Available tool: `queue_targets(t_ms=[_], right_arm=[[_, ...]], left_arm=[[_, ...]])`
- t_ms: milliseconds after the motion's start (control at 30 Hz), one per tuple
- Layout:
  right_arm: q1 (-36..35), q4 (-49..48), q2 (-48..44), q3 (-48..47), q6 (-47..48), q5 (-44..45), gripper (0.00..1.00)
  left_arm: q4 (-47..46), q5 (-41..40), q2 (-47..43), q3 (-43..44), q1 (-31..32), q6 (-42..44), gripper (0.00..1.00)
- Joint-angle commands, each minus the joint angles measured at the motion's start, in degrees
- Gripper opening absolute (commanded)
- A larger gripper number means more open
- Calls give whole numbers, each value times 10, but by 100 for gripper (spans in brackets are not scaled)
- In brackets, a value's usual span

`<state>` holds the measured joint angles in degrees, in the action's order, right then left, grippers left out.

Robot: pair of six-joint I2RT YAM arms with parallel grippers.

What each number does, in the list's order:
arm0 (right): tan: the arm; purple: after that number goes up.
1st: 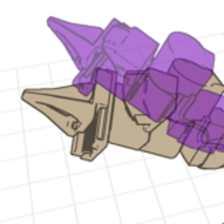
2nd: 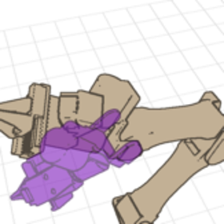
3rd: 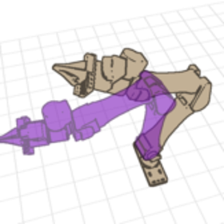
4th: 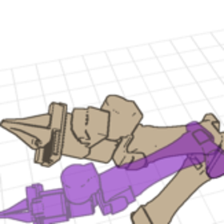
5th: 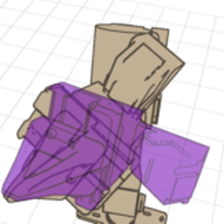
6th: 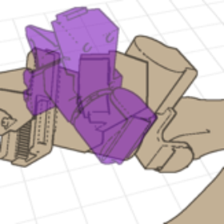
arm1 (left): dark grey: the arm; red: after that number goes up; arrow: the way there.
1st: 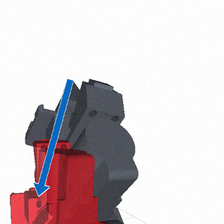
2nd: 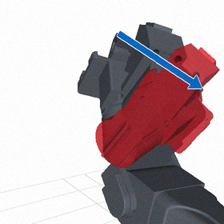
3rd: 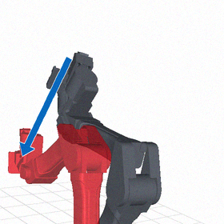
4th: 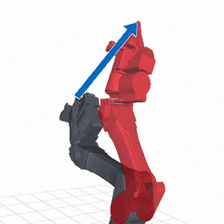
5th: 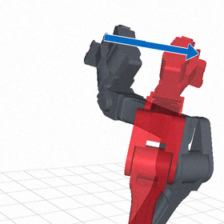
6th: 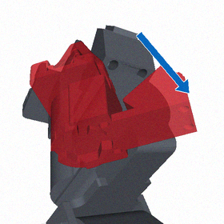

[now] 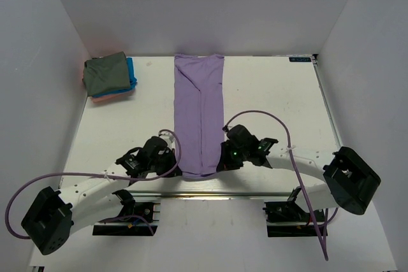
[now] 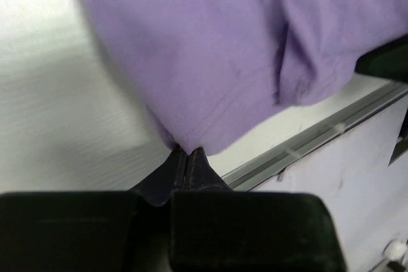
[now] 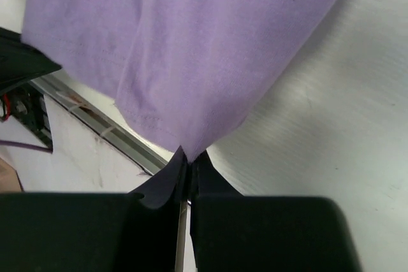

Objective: Fold and stack the t-shirts
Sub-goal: Grab the bottom of the folded rectangular tshirt with both arms, then fold the folded rectangular tshirt in 1/3 of the way

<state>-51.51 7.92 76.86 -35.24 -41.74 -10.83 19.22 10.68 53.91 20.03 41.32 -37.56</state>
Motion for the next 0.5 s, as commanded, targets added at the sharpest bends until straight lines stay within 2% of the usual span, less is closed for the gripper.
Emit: queue_targets(t_ms=[0, 167, 233, 333, 467], right_arm=[[0, 50, 11, -60, 17, 58, 0], [14, 94, 56, -139, 23, 144, 0], [25, 99, 72, -170, 31, 157, 0], [48, 122, 100, -227, 46, 182, 0], [83, 123, 120, -276, 72, 185, 0]], left_arm=[[14, -49, 3, 59, 3, -14, 0], [12, -127, 65, 141, -12, -37, 0], [12, -144, 85, 163, -12, -37, 0], [30, -211, 113, 214, -25, -42, 0], [30, -246, 150, 263, -46, -28, 0]])
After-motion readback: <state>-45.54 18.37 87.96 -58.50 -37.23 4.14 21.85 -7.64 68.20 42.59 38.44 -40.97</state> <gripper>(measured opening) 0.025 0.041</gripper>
